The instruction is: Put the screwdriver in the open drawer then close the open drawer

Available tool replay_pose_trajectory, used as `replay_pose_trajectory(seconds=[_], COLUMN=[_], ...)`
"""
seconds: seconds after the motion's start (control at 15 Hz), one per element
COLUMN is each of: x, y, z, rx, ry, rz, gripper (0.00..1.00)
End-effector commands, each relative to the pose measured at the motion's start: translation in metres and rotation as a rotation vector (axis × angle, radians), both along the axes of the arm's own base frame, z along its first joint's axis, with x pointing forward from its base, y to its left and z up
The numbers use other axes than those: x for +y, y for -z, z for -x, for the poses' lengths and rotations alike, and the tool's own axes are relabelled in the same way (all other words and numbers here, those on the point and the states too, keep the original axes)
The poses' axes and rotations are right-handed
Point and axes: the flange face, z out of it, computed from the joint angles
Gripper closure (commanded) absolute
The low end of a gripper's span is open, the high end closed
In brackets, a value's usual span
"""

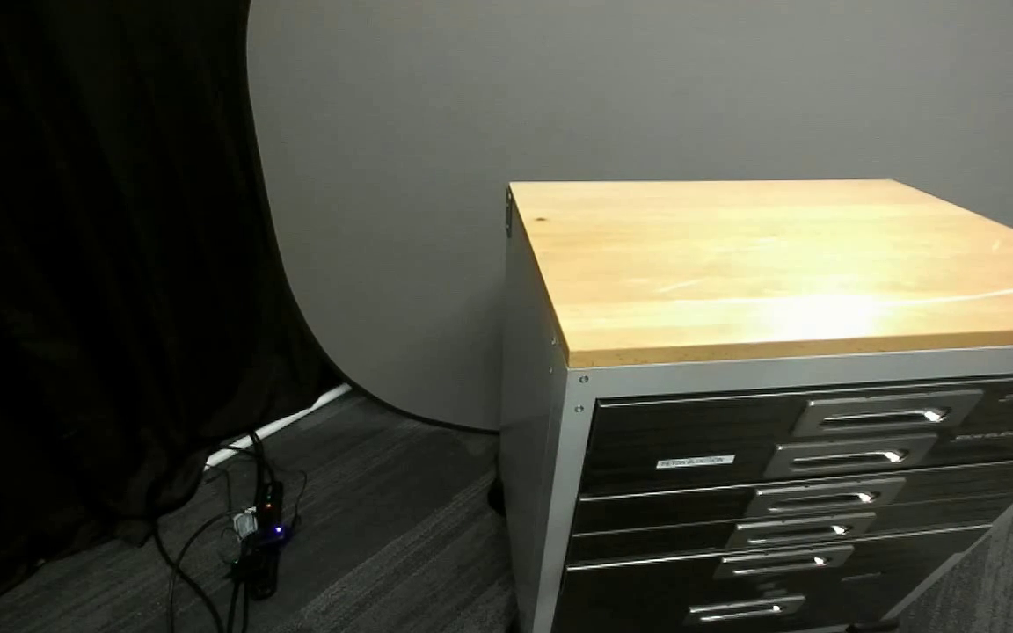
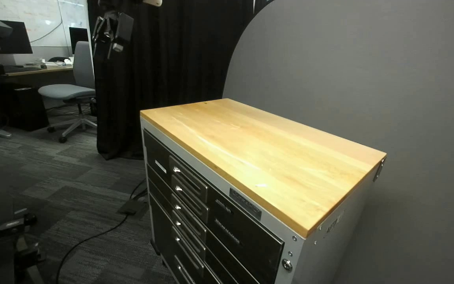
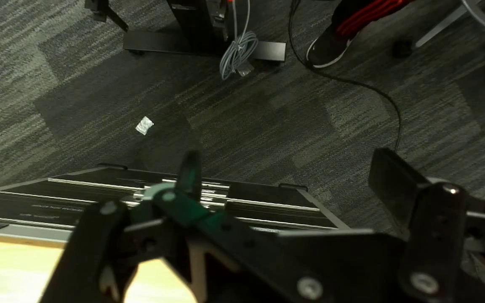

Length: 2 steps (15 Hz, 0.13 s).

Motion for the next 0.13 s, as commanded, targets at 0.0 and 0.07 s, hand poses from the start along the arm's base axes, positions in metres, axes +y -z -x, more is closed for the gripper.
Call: replay_pose_trajectory(seconds=[0.0,0.07], x=[0.0003,0.0003], y=[-0.0008,-0.0008], z=[-0.0003,-0.0003], rx=[0.001,0.001], ry=[0.0,0.0], rz=[0.0,0.0], gripper=[0.0,0.0])
